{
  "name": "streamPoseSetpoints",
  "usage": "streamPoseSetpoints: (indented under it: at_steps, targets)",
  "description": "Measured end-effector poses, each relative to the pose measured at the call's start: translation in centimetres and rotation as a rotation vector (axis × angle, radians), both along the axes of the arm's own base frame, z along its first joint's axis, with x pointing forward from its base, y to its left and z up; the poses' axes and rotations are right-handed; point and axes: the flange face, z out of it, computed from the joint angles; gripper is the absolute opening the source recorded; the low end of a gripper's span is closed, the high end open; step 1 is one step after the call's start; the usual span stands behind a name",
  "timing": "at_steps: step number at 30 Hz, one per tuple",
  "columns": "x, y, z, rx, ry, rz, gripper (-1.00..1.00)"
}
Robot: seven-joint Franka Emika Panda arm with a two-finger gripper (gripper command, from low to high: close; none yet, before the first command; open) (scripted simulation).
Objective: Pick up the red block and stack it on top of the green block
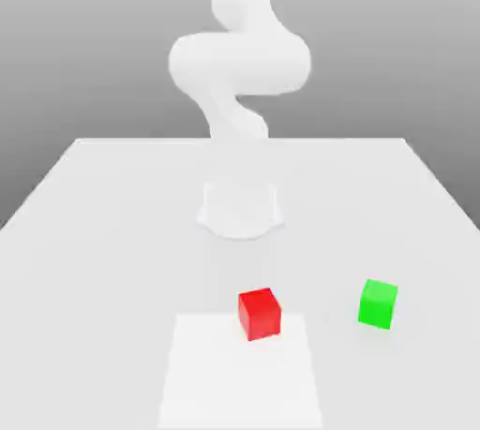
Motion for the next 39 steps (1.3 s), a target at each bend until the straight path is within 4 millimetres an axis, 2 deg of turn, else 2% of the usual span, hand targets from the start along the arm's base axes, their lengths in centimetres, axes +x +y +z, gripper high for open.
streamPoseSetpoints:
  at_steps: [4,7,9,13,17,19,23,24,31,39]
  targets:
    - [3.4,0.7,-9.9,-0.03,0.147,0.052,0.0]
    - [4.2,1.2,-17.4,-0.05,0.257,0.094,0.0]
    - [4.1,1.6,-22.5,-0.063,0.332,0.123,0.0]
    - [1.8,2.1,-32.6,-0.086,0.491,0.187,0.0]
    - [-2.5,2.5,-42.8,-0.107,0.659,0.259,0.0]
    - [-3.7,2.6,-46.7,-0.113,0.702,0.279,0.0]
    - [-4.3,2.6,-50.6,-0.114,0.716,0.283,0.0]
    - [-4.3,2.6,-51.4,-0.114,0.716,0.284,-1.0]
    - [-4.4,2.6,-51.5,-0.114,0.717,0.284,-1.0]
    - [-4.4,2.8,-45.7,-0.116,0.716,0.291,-1.0]
